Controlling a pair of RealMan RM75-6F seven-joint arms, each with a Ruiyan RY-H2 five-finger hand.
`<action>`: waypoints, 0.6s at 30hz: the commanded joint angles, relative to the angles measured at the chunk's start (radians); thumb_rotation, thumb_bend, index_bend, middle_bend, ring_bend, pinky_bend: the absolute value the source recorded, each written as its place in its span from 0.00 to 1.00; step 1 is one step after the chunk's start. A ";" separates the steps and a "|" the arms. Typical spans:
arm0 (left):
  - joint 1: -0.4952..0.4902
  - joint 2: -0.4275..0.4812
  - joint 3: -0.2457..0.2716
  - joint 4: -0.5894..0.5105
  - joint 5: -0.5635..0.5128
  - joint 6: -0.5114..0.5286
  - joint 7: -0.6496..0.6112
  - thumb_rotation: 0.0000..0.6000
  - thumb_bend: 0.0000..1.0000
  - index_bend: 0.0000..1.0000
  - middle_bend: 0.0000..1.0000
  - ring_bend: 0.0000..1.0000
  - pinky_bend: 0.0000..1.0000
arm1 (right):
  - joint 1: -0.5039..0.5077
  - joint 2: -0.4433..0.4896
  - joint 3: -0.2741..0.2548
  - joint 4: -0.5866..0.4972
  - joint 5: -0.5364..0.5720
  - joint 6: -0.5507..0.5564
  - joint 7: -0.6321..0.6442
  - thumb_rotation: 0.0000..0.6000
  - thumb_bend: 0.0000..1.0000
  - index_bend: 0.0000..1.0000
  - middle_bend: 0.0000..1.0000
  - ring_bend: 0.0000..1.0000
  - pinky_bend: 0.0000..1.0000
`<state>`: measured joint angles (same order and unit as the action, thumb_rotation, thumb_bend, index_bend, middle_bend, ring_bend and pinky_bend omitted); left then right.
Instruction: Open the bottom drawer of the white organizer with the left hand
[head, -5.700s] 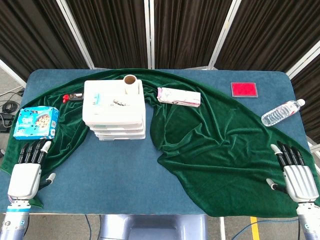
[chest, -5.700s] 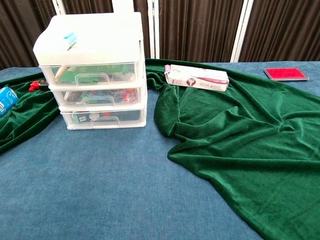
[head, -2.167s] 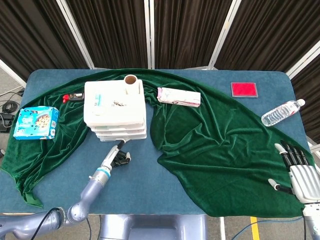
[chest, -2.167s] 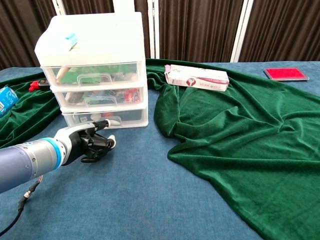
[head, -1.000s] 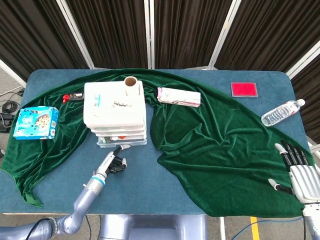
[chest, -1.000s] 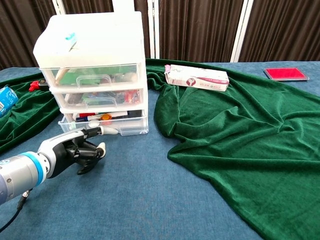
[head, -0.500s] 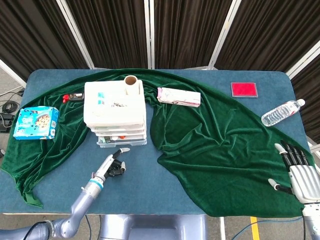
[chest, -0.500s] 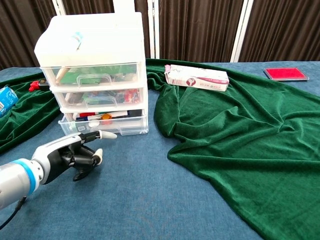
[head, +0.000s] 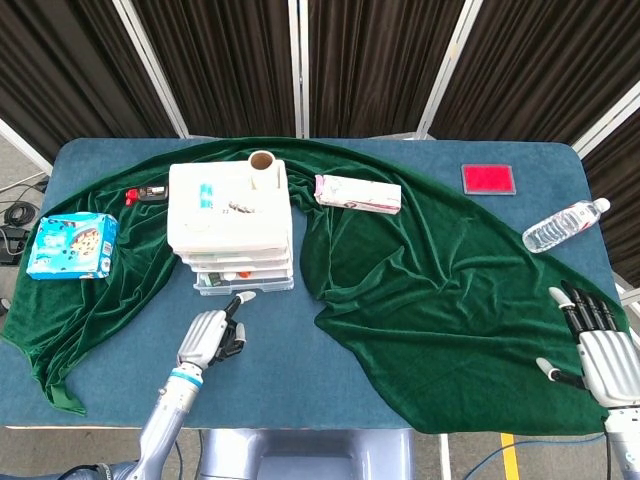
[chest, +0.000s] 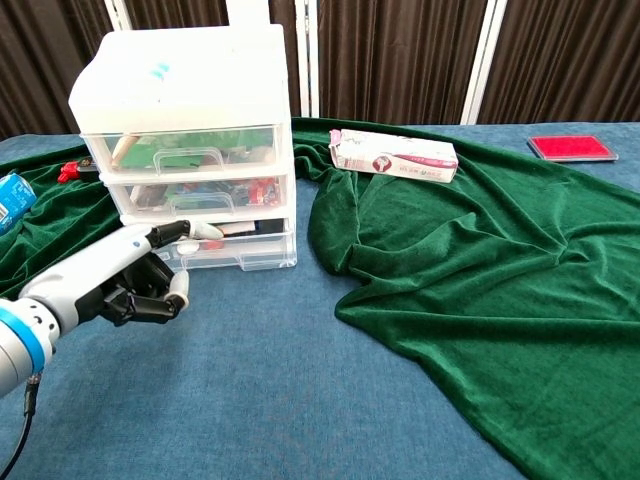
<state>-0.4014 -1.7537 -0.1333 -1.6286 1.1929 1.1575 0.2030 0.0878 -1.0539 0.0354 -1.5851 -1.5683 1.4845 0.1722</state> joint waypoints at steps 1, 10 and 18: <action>-0.011 0.001 -0.032 -0.052 -0.072 0.030 0.096 1.00 0.80 0.14 0.89 0.83 0.82 | 0.000 0.000 0.000 0.001 0.001 -0.001 0.001 1.00 0.06 0.06 0.00 0.00 0.00; -0.046 -0.002 -0.082 -0.051 -0.169 0.034 0.196 1.00 0.80 0.12 0.89 0.83 0.82 | 0.002 0.000 0.000 0.000 0.002 -0.005 -0.002 1.00 0.06 0.06 0.00 0.00 0.00; -0.071 0.003 -0.110 -0.032 -0.270 0.010 0.222 1.00 0.80 0.13 0.89 0.83 0.82 | 0.001 0.002 0.000 -0.001 0.002 -0.005 0.000 1.00 0.06 0.06 0.00 0.00 0.00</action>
<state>-0.4668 -1.7515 -0.2381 -1.6671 0.9334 1.1714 0.4190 0.0890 -1.0515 0.0349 -1.5860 -1.5661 1.4792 0.1718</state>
